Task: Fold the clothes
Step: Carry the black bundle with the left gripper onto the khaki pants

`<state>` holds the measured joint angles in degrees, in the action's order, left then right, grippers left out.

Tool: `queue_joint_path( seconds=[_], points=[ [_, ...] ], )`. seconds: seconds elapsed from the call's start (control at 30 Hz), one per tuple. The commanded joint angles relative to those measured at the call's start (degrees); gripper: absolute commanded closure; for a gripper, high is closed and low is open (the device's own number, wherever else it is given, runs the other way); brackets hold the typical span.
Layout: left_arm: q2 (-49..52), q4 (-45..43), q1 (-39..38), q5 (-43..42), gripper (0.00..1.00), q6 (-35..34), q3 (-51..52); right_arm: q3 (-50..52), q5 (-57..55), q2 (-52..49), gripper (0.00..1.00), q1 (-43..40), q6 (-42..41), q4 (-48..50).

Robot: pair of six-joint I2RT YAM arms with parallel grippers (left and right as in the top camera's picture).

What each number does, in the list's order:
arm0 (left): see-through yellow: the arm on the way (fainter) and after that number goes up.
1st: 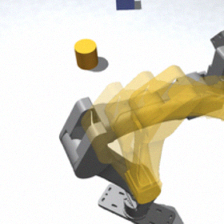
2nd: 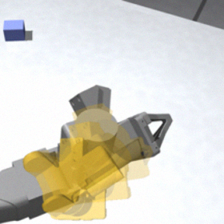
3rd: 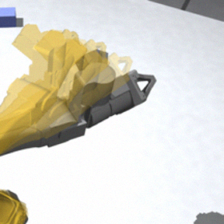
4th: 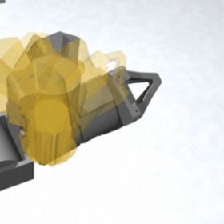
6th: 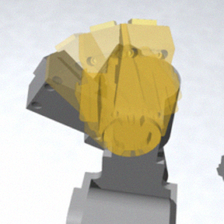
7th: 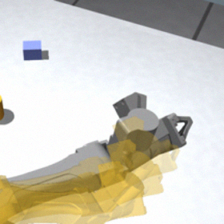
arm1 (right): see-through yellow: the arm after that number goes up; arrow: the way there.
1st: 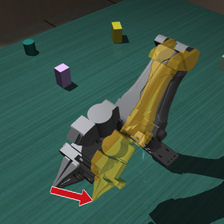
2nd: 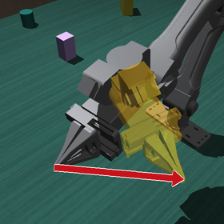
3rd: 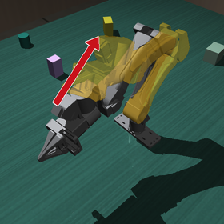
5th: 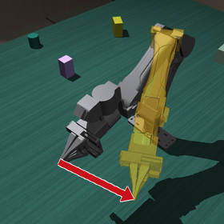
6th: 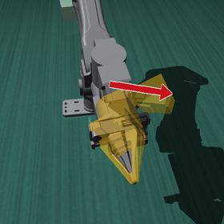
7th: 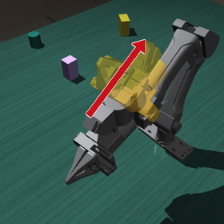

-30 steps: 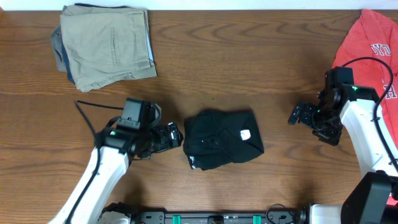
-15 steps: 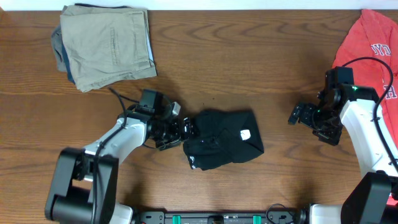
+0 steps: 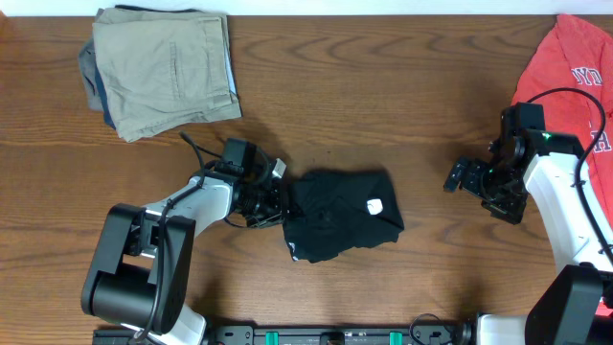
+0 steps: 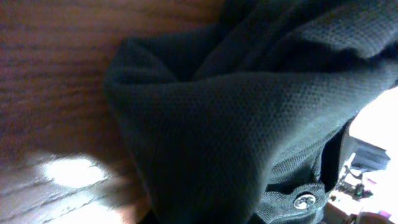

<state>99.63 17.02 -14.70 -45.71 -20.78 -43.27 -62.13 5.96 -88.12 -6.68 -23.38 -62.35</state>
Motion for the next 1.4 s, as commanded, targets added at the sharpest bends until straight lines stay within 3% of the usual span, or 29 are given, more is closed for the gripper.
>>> queue_joint_path(
  seconds=[0.0,0.3,0.4,0.5,0.77,0.9,1.07,1.27,1.37],
  points=[
    [0.6,3.7,-0.1,7.8,0.9,1.2,-2.4,-0.4,0.1,0.2,0.01,-0.1,0.7,0.0],
    [0.6,25.3,-0.1,25.1,0.91,16.4,-23.5,-0.4,0.0,0.2,0.01,-0.1,0.7,0.0],
    [0.6,28.0,-0.1,31.1,0.91,21.2,-30.4,-0.4,0.0,0.2,0.01,-0.1,0.7,0.0],
    [0.6,28.0,0.2,38.8,0.91,21.3,-35.9,-0.4,0.0,0.2,0.01,-0.1,0.7,0.0],
    [0.7,21.0,4.9,47.8,0.91,23.6,-41.5,-0.4,0.0,0.2,0.01,-0.1,0.7,0.0],
    [0.7,15.0,8.7,48.2,0.9,24.3,-41.5,-0.4,0.0,0.2,0.01,-0.1,0.7,0.0],
    [0.7,7.3,11.9,48.9,0.91,30.7,-41.5,-0.4,0.0,0.2,0.01,-0.1,0.7,0.0],
    [0.7,-1.5,13.4,52.3,0.9,30.6,-41.5,-0.4,0.0,0.2,0.01,-0.1,0.7,0.0],
    [0.7,-4.5,13.8,55.4,0.9,26.8,-41.5,-0.4,0.0,0.2,0.01,-0.1,0.7,0.0]
  ],
)
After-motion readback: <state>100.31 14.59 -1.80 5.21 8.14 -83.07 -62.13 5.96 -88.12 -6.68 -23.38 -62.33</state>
